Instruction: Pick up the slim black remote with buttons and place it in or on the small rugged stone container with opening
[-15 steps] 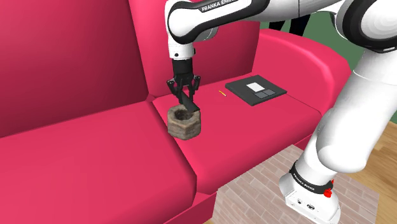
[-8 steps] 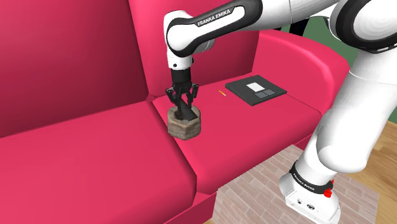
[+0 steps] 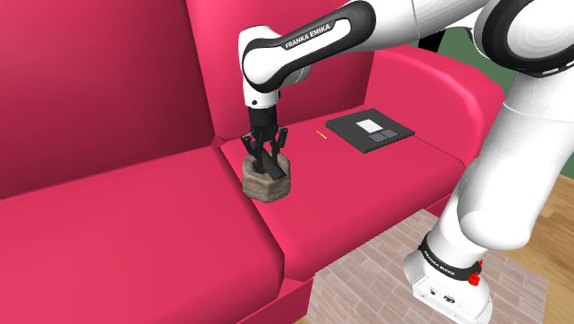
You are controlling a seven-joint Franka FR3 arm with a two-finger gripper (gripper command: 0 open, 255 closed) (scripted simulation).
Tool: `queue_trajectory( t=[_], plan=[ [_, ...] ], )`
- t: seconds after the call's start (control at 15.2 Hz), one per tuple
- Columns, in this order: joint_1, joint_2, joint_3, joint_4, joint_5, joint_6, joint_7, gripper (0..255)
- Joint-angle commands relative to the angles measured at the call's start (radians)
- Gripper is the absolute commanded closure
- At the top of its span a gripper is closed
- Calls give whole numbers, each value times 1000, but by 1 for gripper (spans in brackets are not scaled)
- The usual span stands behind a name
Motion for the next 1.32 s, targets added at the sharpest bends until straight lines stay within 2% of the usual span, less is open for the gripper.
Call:
queue_trajectory(
  t=[0.0,0.07,0.13,0.46,0.73,1.25],
  plan=[
    [0,0,0,0,0,0,0,255],
    [0,0,0,0,0,0,0,255],
    [0,0,0,0,0,0,0,0],
    [0,0,0,0,0,0,0,0],
    [-8,-8,-7,117,-5,-126,3,0],
    [-8,-8,-7,117,-5,-126,3,0]
  ],
)
